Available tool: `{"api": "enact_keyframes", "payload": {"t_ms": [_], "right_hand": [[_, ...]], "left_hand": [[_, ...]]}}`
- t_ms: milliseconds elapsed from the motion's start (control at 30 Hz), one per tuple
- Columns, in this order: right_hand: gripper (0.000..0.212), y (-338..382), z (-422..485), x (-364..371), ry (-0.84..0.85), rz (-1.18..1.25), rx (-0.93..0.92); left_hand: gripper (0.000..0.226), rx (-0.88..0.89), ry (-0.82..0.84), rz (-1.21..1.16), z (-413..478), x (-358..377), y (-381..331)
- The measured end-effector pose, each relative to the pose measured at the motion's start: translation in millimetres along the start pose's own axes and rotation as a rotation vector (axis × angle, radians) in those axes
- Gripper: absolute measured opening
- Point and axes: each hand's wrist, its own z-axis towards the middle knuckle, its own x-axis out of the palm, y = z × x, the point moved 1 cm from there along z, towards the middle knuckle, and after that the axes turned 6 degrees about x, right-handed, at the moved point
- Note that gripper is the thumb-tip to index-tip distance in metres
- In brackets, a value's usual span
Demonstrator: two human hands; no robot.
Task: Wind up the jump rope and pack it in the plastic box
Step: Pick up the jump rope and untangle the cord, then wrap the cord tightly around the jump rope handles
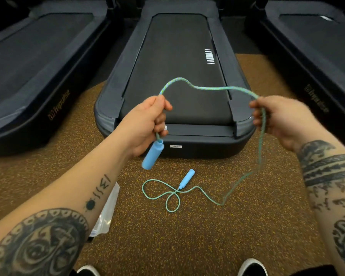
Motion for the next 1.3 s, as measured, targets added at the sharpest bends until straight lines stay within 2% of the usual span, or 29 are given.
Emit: {"api": "enact_keyframes", "payload": {"t_ms": [167,267,333,400,433,500,533,600,700,767,833,900,967,1033,1100,1167,1200,1300], "right_hand": [[0.014,-9.9,-15.1,47.7,0.11,-0.31,-0.079],[0.038,-15.3,-23.8,70.4,0.168,-0.48,-0.161],[0.062,-18.1,-33.1,86.2,0.338,-0.464,-0.179],[0.072,-23.2,-39.6,104.2,0.504,-0.436,-0.202],[0.064,-26.7,-42.0,112.7,0.542,-0.461,-0.235],[0.035,-29.8,-47.8,124.7,0.489,-0.603,-0.335],[0.027,-30.7,-48.7,128.0,0.453,-0.646,-0.373],[0.026,-30.8,-51.2,133.7,0.453,-0.561,-0.363],[0.021,-24.6,-49.7,139.7,0.413,-0.177,-0.228],[0.016,-18.1,-47.9,141.8,0.38,0.043,-0.139],[0.011,-13.0,-47.8,144.5,0.395,0.163,-0.097],[0.008,-7.8,-52.3,148.6,0.459,0.238,-0.062],[0.009,-5.3,-55.4,152.1,0.518,0.257,-0.045],[0.018,-2.2,-56.3,153.4,0.446,0.13,-0.09],[0.033,-2.2,-51.4,151.1,0.252,-0.037,-0.16],[0.029,-5.3,-43.3,146.1,0.141,-0.102,-0.244],[0.02,-5.9,-42.3,142.6,0.211,-0.097,-0.288],[0.025,-11.1,-42.6,138.6,0.57,-0.194,-0.405]], "left_hand": [[0.029,-0.018,-0.051,-0.207,4.4,18.2,-0.2],[0.029,-0.024,-0.086,-0.352,5.6,26.3,-1.2],[0.03,-0.037,-0.111,-0.426,6.7,30.1,-2.2],[0.031,-0.046,-0.132,-0.498,7.2,33.0,-3.4],[0.032,-0.055,-0.137,-0.526,7.3,34.3,-4.0],[0.032,-0.07,-0.133,-0.553,6.8,35.6,-3.1],[0.032,-0.073,-0.127,-0.544,6.7,35.2,-2.3],[0.032,-0.072,-0.103,-0.455,5.7,33.2,-3.3],[0.043,-0.099,-0.086,-0.071,-0.1,23.1,-1.4],[0.046,-0.192,-0.035,0.078,-11.9,13.7,0.6],[0.039,-0.228,0.079,0.186,-27.3,5.8,2.1],[0.034,-0.17,0.152,0.439,-36.7,1.5,1.7],[0.03,-0.107,0.106,0.646,-39.6,-1.4,1.5],[0.025,-0.081,0.098,0.645,-41.0,-3.1,2.6],[0.024,-0.113,0.176,0.511,-43.6,-4.0,1.1],[0.026,-0.154,0.222,0.385,-45.7,-6.8,-2.1],[0.027,-0.168,0.226,0.325,-45.9,-8.1,-4.7],[0.031,-0.177,0.238,0.216,-44.5,-14.7,-12.6]]}}
